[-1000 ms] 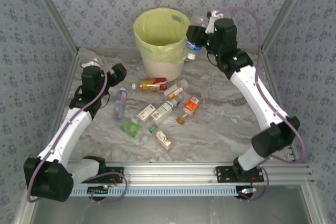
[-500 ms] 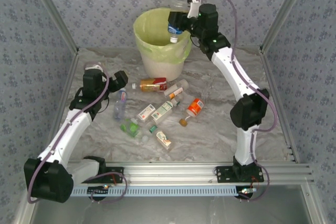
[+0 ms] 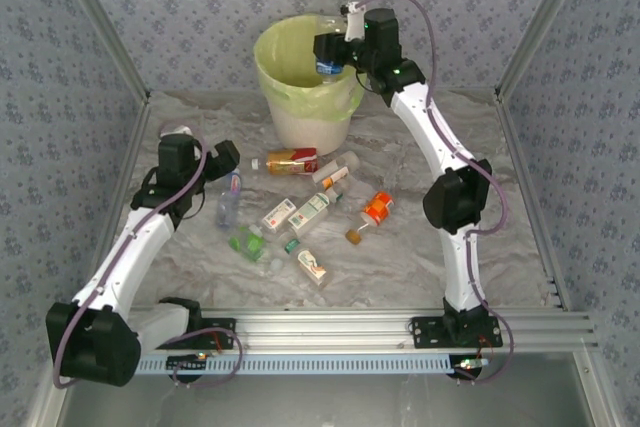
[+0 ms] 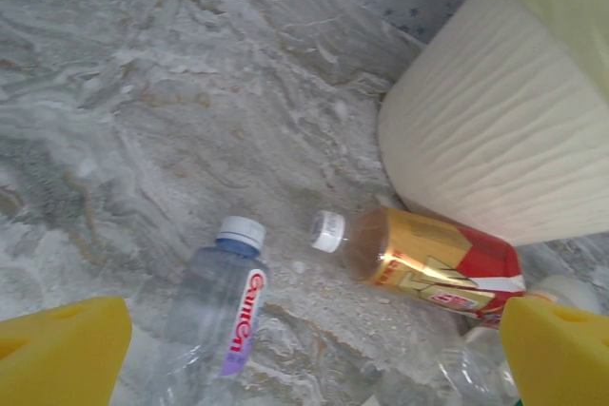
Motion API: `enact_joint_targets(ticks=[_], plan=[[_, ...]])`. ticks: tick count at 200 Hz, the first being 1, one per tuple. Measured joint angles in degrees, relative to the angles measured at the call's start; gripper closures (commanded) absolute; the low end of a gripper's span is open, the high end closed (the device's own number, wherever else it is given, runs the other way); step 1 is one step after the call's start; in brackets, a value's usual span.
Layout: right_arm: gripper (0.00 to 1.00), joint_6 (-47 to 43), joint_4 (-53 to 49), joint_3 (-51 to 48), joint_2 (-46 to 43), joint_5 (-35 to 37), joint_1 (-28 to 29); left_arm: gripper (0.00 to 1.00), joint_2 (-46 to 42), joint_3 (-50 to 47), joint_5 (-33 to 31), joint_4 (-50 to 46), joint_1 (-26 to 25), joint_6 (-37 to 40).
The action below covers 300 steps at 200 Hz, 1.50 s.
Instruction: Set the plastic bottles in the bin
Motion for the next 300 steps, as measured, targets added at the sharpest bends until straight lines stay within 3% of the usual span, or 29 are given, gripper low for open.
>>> enact_joint_targets(ticks=[72,89,145,215,254,300], plan=[[0.13,-4.24,-7.63,1.44,-0.98,-0.15,0.0,0.0,2.45,-0.07,0.96,-2.69,4.52,0.09],[0.0,-4.94,-7.76,-1.68,-3.69,-0.22,0.0,0.0,3.17,-0.07,1.49,-3.04,4.96,0.48],[0.0,-4.81,-2.95,-18.8,-19.19,2.05,0.04,0.01,6.43,0.17,2.86,-4.39,5.9,1.36],[0.0,-2.49,6.97,-54.49,-45.83,13.81,-0.11,0.0,16.15,5.88,6.99,-9.33,6.54,9.01],[0.0,-2.08,6.43,-62.95,-56.28,19.82,-0.92,0.0,22.14,8.02,11.56,-10.29,6.54,11.85],[0.0,-1.22,2.67,-65.64,-60.22,26.29,-1.2,0.01,27.3,8.98,12.72,-10.69,6.16,11.47]])
